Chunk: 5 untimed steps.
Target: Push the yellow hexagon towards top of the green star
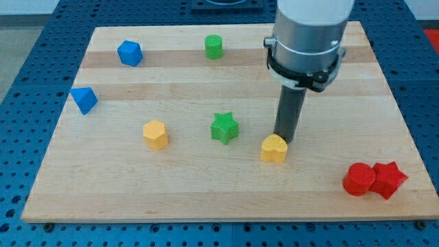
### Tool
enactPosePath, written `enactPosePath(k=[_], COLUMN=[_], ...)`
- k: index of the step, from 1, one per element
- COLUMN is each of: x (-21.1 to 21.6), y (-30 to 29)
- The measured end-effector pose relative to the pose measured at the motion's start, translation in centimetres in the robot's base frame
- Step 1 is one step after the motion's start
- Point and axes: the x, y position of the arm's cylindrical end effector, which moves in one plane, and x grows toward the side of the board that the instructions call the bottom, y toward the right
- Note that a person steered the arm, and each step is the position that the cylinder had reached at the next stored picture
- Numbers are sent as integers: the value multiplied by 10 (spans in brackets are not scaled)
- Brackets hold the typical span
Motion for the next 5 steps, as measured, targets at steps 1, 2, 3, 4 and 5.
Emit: enactPosePath(k=[1,2,3,4,5], x=[-27,-53,-35,11,17], y=[-1,-15,-28,-28,-28])
